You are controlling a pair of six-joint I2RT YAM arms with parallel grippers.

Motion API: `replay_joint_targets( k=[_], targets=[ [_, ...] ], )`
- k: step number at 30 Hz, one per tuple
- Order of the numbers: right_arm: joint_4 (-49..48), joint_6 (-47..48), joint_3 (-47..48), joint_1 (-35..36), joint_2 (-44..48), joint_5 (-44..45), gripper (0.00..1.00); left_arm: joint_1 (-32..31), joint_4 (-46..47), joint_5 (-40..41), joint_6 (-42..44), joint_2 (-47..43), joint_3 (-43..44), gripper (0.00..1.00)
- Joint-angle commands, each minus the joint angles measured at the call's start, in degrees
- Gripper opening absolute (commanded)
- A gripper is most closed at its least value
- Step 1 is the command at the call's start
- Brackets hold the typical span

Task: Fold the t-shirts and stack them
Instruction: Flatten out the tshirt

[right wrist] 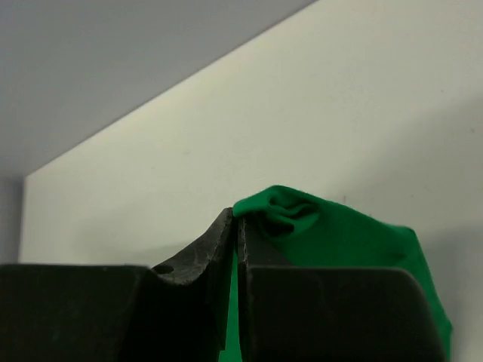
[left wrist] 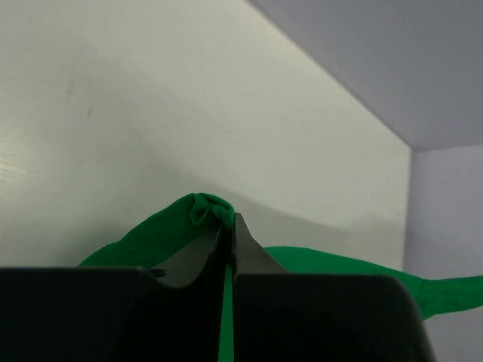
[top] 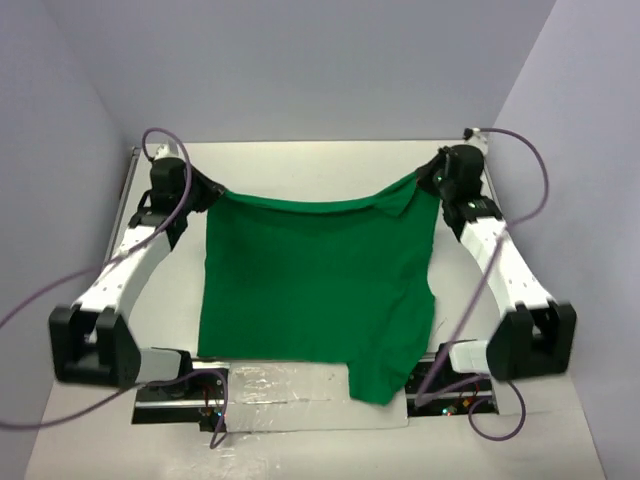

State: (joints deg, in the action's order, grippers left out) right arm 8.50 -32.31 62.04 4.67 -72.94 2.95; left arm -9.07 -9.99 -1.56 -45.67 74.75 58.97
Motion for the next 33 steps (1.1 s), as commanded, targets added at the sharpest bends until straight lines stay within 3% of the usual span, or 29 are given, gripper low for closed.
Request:
replay_joint_targets(
  k=[1, 6, 12, 17, 27, 31, 33],
  targets=[
    [-11.0, 0.3, 12.5, 0.5, -16.4, 2.0, 0.09, 4.5, 7.8, -0.1, -0.6, 14.7, 10.2, 0.1],
    [-9.9, -1.1, 29.2, 1.4, -33.1, 1.1, 0.09, 6.7, 3.0, 0.0, 0.2, 29.2, 21.4, 0.1],
    [-5.1, -1.6, 48.7, 3.4, -49.0, 0.1, 0.09, 9.9, 1.2, -1.9, 0.7, 37.2, 28.8, 0.1],
    [-3.9, -2.7, 55.7, 4.6, -55.1, -0.8, 0.09, 12.2, -0.4, -3.0, 1.5, 39.4, 32.6, 0.1],
    [-2.3, -3.5, 56.9, 4.6, -54.4, -5.1, 0.09, 15.2, -5.8, -3.7, 2.6, 40.3, 37.1, 0.1],
    [-1.1, -3.9, 49.9, 4.6, -48.5, -5.7, 0.09, 15.3, -8.0, -3.9, 4.0, 40.4, 38.3, 0.1],
    [-2.0, -4.2, 42.1, 4.7, -43.5, -5.9, 0.09, 15.3, -8.2, -4.4, 4.5, 39.6, 37.8, 0.1]
  ],
)
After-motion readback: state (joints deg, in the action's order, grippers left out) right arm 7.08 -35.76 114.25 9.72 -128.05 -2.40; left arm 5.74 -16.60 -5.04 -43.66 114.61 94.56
